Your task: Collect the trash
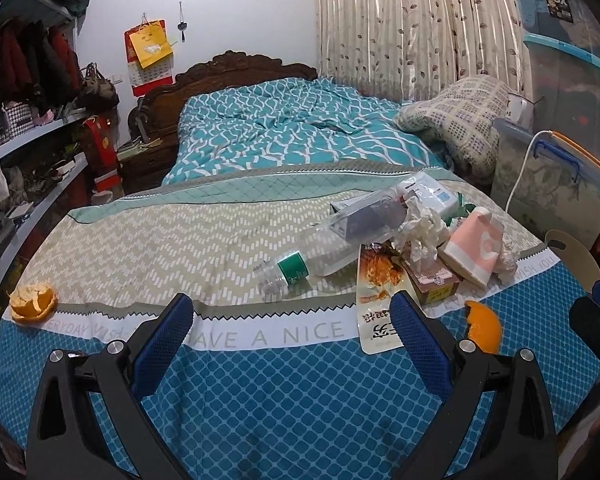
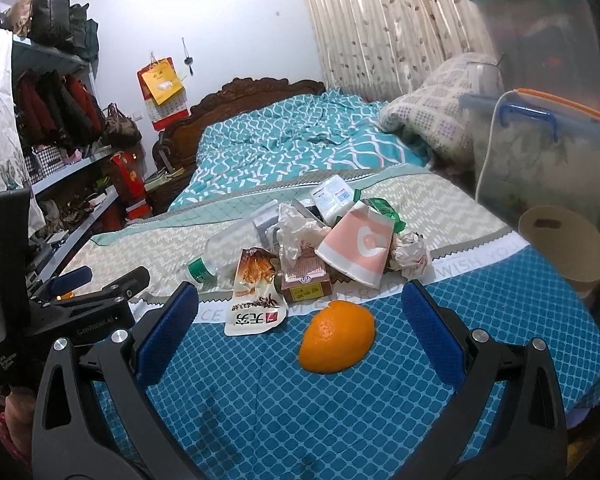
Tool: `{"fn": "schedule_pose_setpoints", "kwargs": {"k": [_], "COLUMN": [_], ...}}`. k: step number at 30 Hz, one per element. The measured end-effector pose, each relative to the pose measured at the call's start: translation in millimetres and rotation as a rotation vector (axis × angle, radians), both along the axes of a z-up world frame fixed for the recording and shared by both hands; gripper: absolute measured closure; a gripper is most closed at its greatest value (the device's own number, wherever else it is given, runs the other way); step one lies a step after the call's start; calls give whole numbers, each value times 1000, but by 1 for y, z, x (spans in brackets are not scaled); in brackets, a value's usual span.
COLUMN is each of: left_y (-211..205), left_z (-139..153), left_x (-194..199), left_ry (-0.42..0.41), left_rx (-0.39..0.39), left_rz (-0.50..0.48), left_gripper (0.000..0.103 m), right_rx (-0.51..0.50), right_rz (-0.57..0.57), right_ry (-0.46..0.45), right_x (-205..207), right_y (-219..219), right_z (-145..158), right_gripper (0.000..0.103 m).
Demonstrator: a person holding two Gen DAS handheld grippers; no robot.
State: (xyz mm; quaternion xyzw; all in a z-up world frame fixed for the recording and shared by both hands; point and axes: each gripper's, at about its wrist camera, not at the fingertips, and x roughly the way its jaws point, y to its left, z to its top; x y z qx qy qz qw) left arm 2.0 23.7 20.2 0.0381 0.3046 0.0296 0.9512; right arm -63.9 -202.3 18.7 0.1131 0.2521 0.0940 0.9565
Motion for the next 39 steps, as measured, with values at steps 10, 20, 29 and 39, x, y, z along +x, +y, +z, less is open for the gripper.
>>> {"fn": "schedule_pose_setpoints", "kwargs": {"k": [10, 20, 29, 39], "left_y": [3, 8, 11, 23], "left_z": [-6, -12, -19, -38], "left_x": [4, 10, 16, 35], "left_ry": [28, 45, 61, 118], "left_rx": [-12, -22, -36, -137], "left_rz": [5, 24, 9, -10], "left_gripper": [9, 9, 9, 9], "right_rx": [-1, 26, 39, 119], "right_rz": [-12, 4, 31, 51], "right_ry": [7, 41, 96, 237], "right_x": [1, 8, 20, 47], "right_y": [-4, -8, -9, -27], "right_z": [0, -7, -20, -60], "right_gripper": [3, 3, 3, 20]}}
